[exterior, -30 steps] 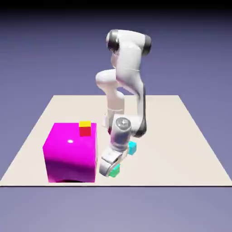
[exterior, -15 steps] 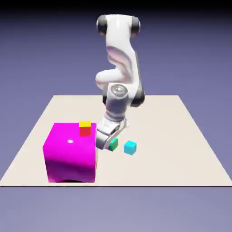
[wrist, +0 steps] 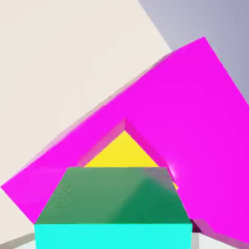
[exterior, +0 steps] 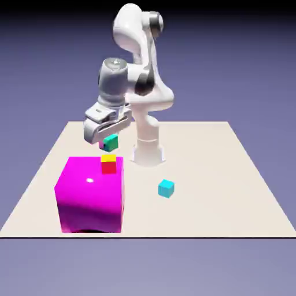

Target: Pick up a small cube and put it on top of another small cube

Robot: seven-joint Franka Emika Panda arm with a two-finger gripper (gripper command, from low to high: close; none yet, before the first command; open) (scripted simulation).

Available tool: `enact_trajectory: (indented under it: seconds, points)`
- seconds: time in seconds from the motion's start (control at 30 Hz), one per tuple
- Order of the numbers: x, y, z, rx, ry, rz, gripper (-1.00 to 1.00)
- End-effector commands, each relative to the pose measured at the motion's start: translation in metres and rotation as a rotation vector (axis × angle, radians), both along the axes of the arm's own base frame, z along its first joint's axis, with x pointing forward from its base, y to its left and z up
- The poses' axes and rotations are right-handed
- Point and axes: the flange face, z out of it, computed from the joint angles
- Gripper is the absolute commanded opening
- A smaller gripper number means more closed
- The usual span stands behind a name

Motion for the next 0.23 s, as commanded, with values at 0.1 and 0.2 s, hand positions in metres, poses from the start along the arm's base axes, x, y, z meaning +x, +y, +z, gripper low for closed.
enact_trajectory:
  seconds: [0.1,0.2]
  points:
    - [0.004,0.003,0.031,-0.003,-0.001,0.001,1.00]
    - [0.006,0.008,0.069,-0.002,-0.001,0.000,1.00]
